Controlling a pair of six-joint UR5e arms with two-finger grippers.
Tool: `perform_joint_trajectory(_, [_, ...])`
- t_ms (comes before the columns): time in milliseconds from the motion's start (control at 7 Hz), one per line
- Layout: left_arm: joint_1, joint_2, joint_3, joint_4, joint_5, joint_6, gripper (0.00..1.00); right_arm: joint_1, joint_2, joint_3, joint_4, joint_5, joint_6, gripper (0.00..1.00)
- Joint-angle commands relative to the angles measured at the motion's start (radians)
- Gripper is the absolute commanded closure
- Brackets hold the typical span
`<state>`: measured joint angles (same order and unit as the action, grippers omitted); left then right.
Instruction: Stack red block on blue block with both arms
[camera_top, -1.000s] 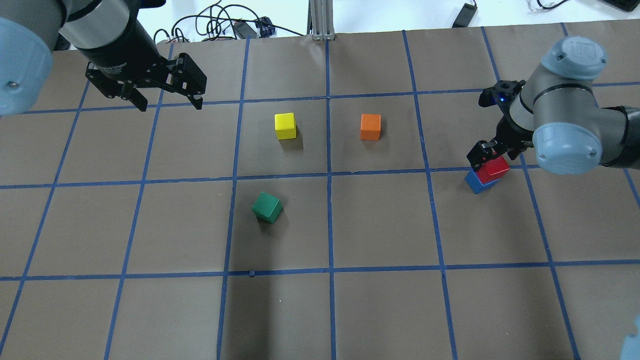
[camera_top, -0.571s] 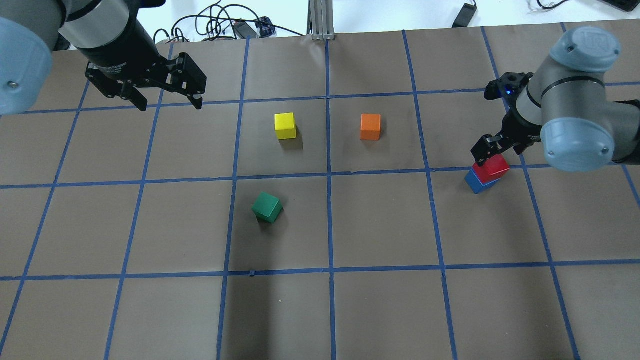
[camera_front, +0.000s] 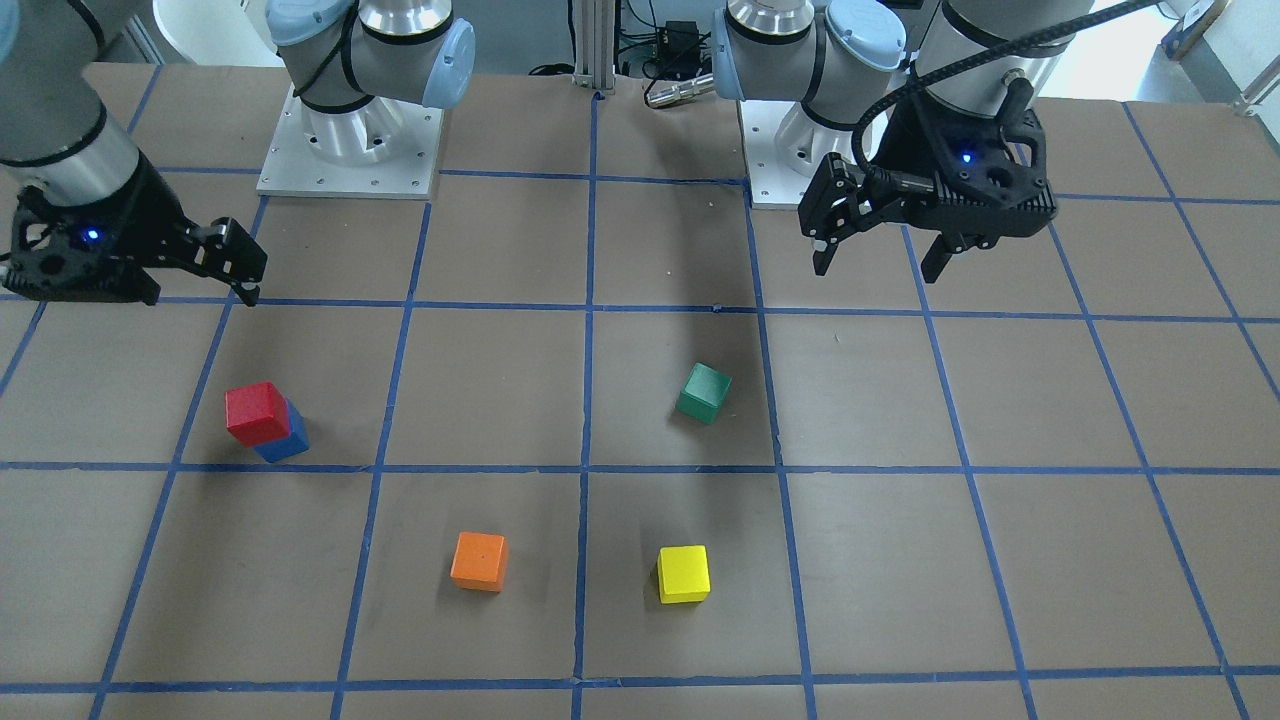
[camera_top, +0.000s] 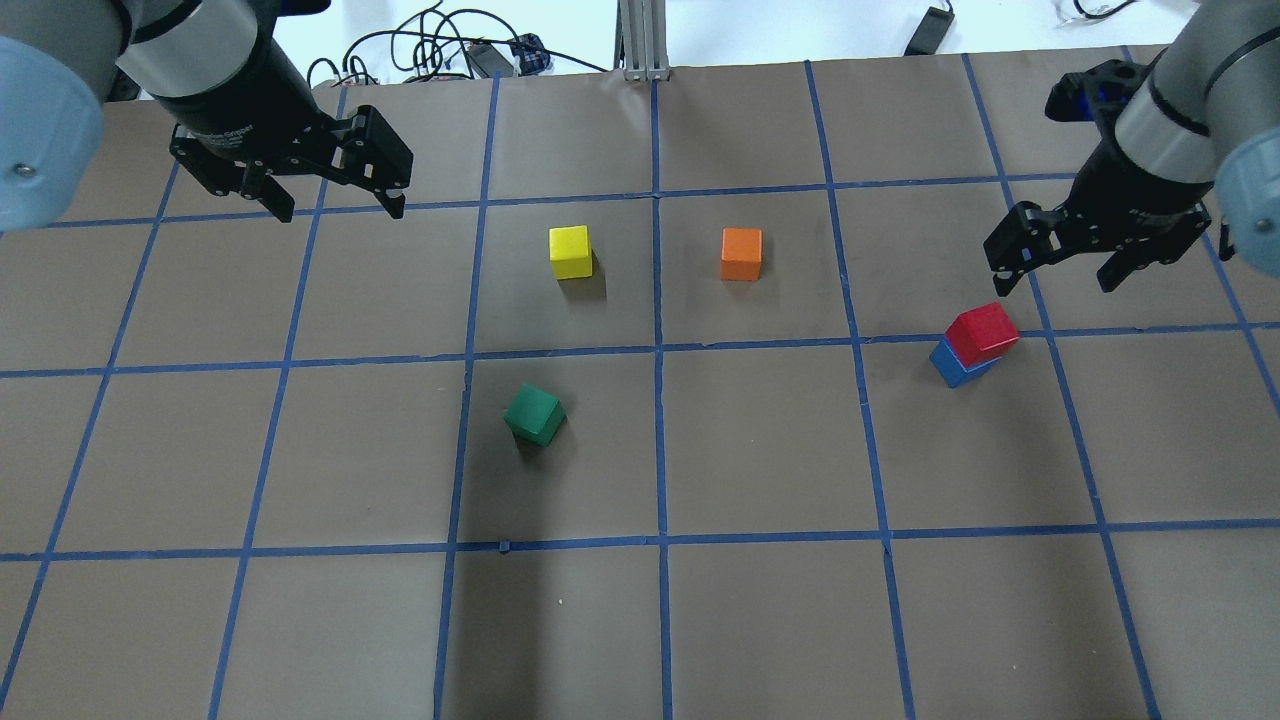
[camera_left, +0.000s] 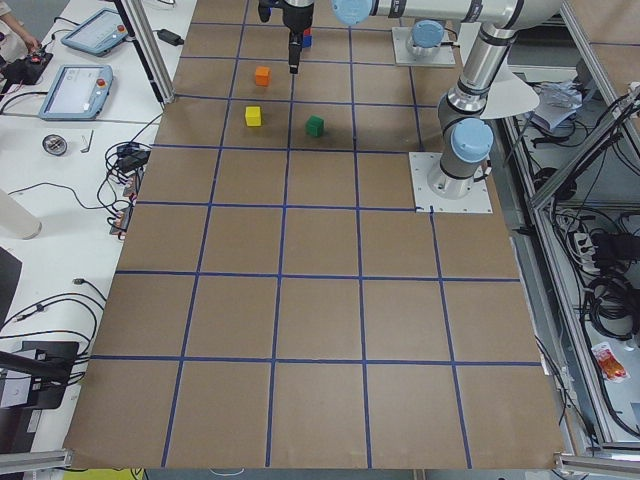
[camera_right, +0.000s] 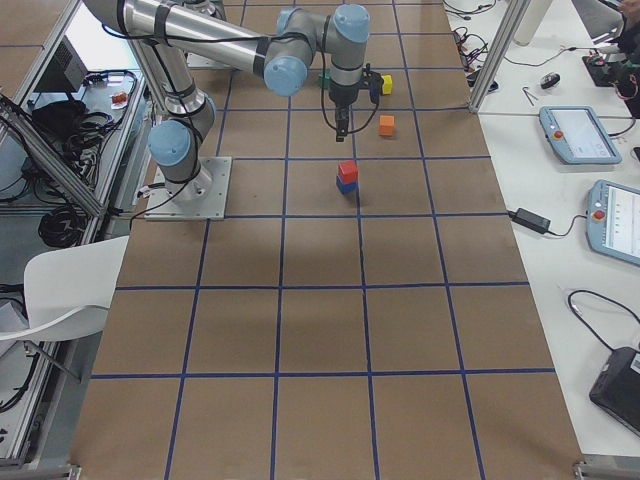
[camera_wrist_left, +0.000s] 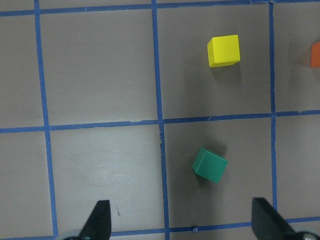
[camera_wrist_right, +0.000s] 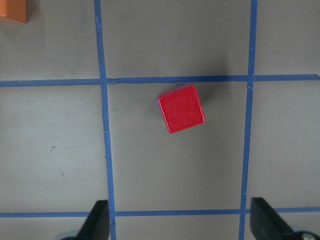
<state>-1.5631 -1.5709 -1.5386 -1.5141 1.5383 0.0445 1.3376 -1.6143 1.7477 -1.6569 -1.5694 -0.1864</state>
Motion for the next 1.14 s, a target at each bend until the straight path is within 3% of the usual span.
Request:
perform_joint_trajectory(0, [0.0, 0.0, 0.0, 0.0, 0.0, 0.0, 0.0, 0.096, -0.012, -0.08, 0.123, 0.002, 0.215, 0.0])
perform_joint_trajectory(143, [0.0, 0.0, 0.0, 0.0, 0.0, 0.0, 0.0, 0.154, -0.004, -0.076, 0.112, 0.003, 0.272, 0.0])
perform_joint_trajectory(1000, [0.0, 0.0, 0.0, 0.0, -0.001, 0.0, 0.0, 0.227, -0.001, -0.071, 0.111, -0.004, 0.286, 0.0])
